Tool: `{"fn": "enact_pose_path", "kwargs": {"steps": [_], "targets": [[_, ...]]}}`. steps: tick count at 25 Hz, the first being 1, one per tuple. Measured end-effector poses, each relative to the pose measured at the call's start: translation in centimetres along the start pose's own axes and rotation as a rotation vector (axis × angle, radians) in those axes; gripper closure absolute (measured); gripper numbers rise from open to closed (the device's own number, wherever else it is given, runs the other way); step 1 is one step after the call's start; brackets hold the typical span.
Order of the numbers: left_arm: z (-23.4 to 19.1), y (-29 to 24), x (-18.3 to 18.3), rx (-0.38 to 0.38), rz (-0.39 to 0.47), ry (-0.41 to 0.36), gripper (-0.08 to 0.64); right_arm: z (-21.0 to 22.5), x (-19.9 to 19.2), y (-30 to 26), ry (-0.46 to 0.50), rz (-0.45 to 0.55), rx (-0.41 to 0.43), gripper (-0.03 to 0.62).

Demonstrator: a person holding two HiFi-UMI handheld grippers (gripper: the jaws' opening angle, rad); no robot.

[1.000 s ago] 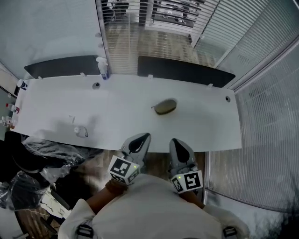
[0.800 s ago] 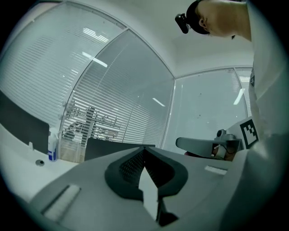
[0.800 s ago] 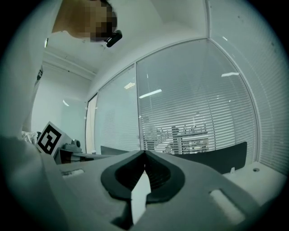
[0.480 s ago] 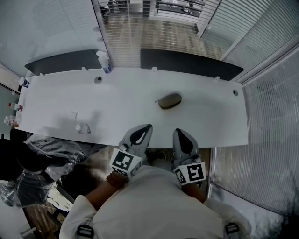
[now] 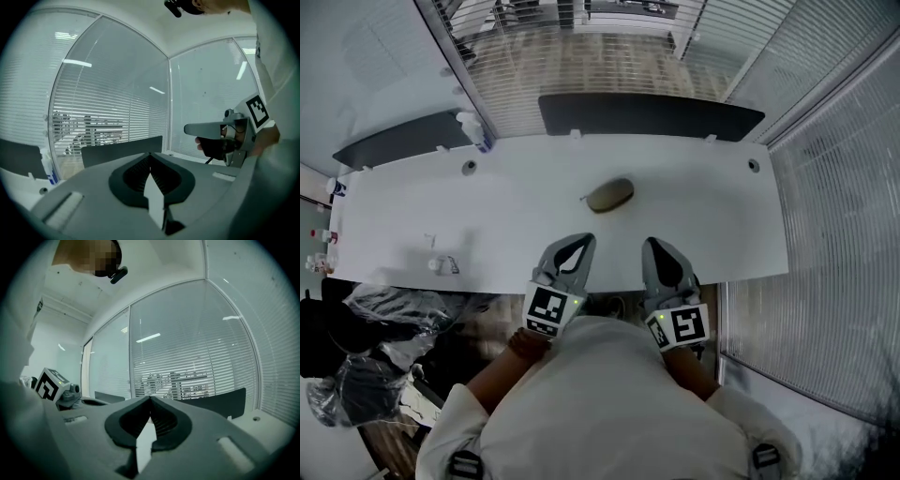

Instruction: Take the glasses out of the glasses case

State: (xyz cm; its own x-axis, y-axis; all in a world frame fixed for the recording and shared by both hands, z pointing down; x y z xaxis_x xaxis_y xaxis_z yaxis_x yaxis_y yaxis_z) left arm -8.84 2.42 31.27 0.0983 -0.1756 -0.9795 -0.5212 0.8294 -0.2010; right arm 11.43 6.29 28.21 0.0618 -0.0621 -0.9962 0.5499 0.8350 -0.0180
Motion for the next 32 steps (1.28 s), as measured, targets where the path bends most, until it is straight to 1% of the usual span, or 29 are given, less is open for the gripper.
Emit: {"fn": "enact_pose_path", "kwargs": {"steps": [2, 5, 9, 11, 14, 17, 22, 24, 28, 32], "targets": [[0.8, -1.1, -0.3, 0.006, -0.010, -0.035, 0.555, 1.7, -0.8, 0.4, 0.000, -0.013, -0.015, 0.591], [1.5, -2.6, -0.9, 0.022, -0.027, -0.077, 0.526, 3.7, -1.8, 0.2, 0.023, -0.049, -0.009, 0.591], [0.4, -5.8, -2.2, 0.039, -0.052, -0.173, 0.498, 6.1, -2.7, -2.3, 0.090, -0.079, 0.013, 0.591], [0.1, -6.7, -3.5, 0.052, -0.092, -0.204, 0.478, 6.8, -3.6, -3.2, 0.105, -0.115, 0.032, 0.591], [-0.2, -7.6, -5.9, 0.070, -0.163, -0.239, 0.457, 7.7, -5.6, -4.3, 0.120, -0.183, 0.066, 0.591], [-0.7, -9.4, -8.5, 0.068, -0.217, -0.272, 0.441, 9.2, -8.0, -6.0, 0.141, -0.234, 0.070, 0.591], [-1.4, -13.0, -14.2, 0.058, -0.314, -0.372, 0.369, 10.3, -12.9, -9.0, 0.191, -0.323, 0.091, 0.591], [-1.4, -14.4, -16.2, 0.061, -0.342, -0.423, 0.350, 10.4, -14.8, -10.2, 0.210, -0.355, 0.111, 0.591], [-2.0, -17.2, -19.7, 0.094, -0.379, -0.570, 0.347, 10.7, -18.2, -12.7, 0.212, -0.413, 0.139, 0.591], [-3.2, -19.4, -23.0, 0.136, -0.418, -0.658, 0.334, 11.3, -20.9, -14.5, 0.193, -0.448, 0.151, 0.591]]}}
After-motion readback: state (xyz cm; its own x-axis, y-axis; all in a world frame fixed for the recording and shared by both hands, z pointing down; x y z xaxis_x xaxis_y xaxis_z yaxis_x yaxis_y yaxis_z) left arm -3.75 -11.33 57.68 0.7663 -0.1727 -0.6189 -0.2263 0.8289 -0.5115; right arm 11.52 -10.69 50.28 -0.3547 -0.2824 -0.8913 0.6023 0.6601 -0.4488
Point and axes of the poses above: the fingertips, and each gripper's own axes: y backward along the fingers, z to its right, x out of its top, the point moved 10 cm from there along y, backward along the fingers, and after that the axes turned 10 degrees about x, right-handed, at the moved point
